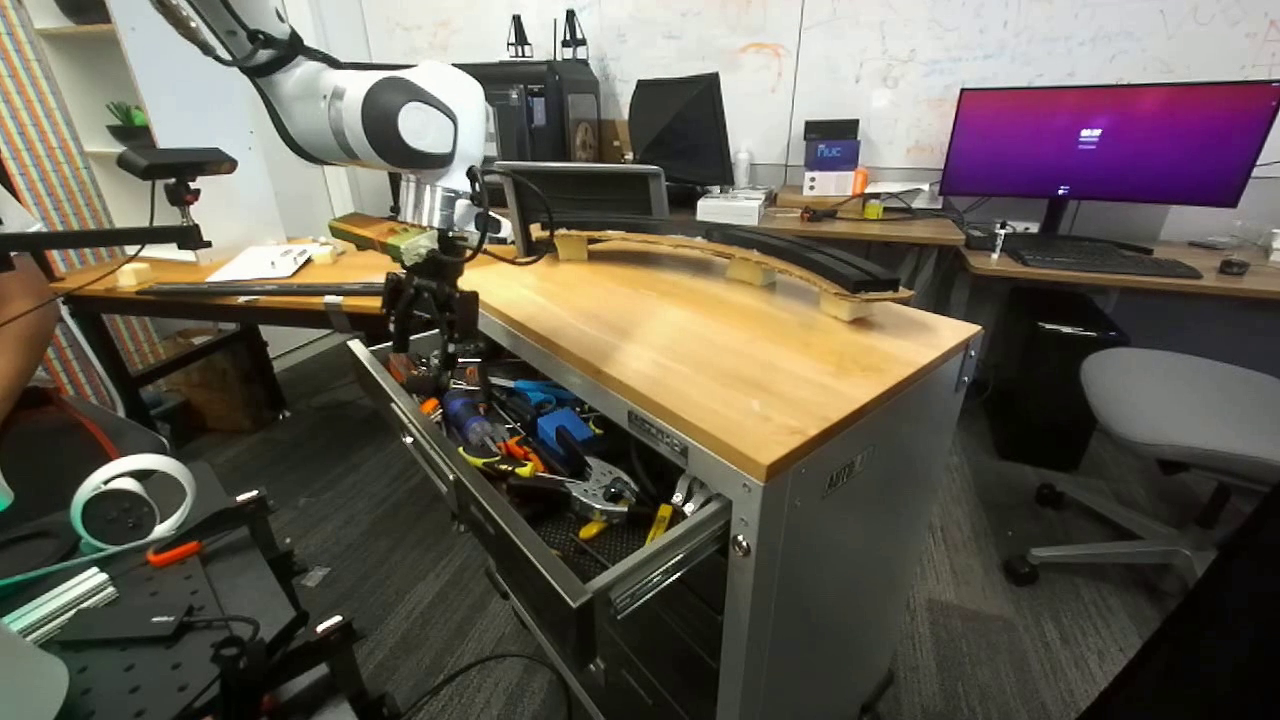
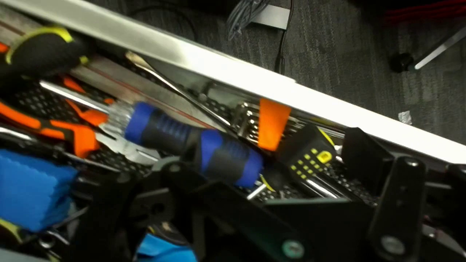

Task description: Put the screwdriver in the drawer and close it

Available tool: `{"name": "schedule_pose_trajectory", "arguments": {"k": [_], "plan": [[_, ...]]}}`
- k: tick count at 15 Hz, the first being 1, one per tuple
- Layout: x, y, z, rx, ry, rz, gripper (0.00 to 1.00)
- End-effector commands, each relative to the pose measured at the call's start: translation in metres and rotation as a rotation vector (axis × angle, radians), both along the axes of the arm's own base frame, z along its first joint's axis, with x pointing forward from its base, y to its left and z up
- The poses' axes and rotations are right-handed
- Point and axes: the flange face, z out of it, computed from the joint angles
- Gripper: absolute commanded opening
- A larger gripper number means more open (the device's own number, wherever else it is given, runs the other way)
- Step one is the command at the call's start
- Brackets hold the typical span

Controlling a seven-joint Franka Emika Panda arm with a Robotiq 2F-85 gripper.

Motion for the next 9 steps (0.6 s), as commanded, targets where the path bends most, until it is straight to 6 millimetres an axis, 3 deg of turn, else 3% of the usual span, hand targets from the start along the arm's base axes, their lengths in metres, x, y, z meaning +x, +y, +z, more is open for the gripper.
{"name": "schedule_pose_trajectory", "arguments": {"k": [1,2,3,6,9], "plan": [[-0.032,-0.048,-0.003,-0.079,0.021,-0.186,1.00],[-0.038,-0.057,-0.010,-0.092,0.044,-0.243,0.75],[-0.045,-0.064,-0.021,-0.110,0.082,-0.292,0.75],[-0.062,-0.075,-0.039,-0.152,0.171,-0.415,0.49],[-0.059,-0.069,-0.052,-0.115,0.081,-0.448,0.27]]}}
